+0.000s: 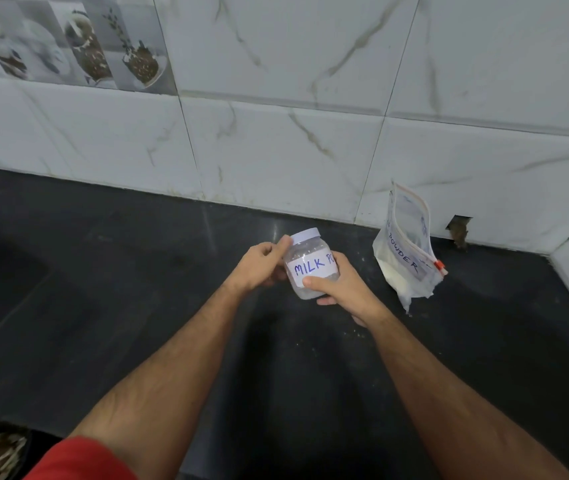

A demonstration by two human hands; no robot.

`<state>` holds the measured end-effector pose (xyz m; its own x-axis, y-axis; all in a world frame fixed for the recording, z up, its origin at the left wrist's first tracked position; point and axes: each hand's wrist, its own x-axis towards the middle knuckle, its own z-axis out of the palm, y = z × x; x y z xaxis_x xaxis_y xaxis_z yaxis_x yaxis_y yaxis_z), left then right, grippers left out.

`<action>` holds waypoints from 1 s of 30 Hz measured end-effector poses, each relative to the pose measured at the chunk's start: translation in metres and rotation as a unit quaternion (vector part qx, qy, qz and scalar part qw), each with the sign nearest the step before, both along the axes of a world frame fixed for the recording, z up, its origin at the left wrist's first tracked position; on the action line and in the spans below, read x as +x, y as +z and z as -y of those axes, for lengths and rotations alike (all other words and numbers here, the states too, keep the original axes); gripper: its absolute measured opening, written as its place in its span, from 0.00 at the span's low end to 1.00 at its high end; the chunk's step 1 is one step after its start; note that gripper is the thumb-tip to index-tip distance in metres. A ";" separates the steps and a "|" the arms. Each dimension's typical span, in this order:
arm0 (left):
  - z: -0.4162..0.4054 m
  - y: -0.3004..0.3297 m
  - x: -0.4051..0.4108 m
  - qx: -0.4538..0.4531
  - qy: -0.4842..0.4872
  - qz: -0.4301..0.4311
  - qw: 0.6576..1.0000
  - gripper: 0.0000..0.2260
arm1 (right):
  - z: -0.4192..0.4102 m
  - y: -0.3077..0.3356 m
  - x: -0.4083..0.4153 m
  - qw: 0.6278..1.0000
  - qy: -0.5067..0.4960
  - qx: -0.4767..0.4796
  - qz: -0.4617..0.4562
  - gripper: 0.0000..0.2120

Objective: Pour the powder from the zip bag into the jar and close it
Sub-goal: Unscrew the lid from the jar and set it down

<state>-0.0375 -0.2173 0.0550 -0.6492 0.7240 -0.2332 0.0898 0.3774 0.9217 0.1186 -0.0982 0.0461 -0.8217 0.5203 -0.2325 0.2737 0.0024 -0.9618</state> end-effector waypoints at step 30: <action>-0.005 0.052 0.056 0.097 -0.021 0.058 0.993 0.36 | 0.050 0.016 0.040 0.994 -0.081 0.074 -0.024 0.39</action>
